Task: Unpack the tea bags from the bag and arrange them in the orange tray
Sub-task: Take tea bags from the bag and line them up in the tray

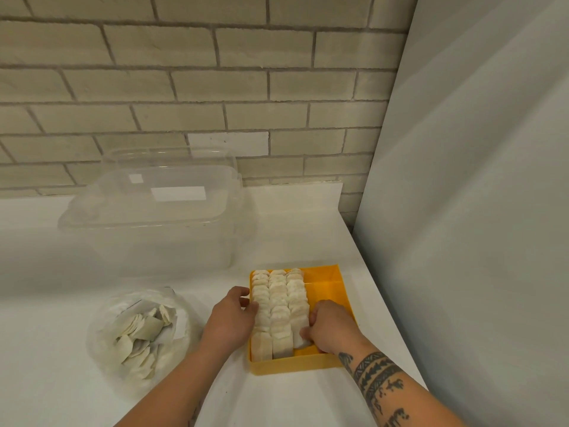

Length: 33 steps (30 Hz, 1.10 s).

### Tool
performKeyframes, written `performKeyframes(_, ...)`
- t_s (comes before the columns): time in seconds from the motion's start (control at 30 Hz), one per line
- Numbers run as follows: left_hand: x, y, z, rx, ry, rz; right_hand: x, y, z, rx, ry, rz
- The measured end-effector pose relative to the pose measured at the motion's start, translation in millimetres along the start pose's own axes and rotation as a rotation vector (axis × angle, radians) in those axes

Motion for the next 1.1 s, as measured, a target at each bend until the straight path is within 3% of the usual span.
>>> performKeyframes(0.6, -0.9, 2.2, -1.5, -0.088, -0.033, 0.05, 0.2, -0.4, -2.3, 0.042, -0.085, -0.02)
performKeyframes(0.77, -2.6, 2.6, -2.8, -0.11, -0.044, 0.056, 7.6, -1.4, 4.0, 0.066, -0.093, 0.051)
performKeyframes(1.1, -3.0, 1.2, -4.1, -0.137, -0.043, 0.074, 9.2, -9.1, 8.7, 0.068, -0.089, -0.018)
Point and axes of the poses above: each hand's wrist, its own x-axis away from the middle knuckle, its own y-axis out of the back of the hand, z = x × y, the point moved 6 cm from there along -x, towards the middle knuckle, and after that the axes turned 11 degrees about y, right-handed, at the moved point
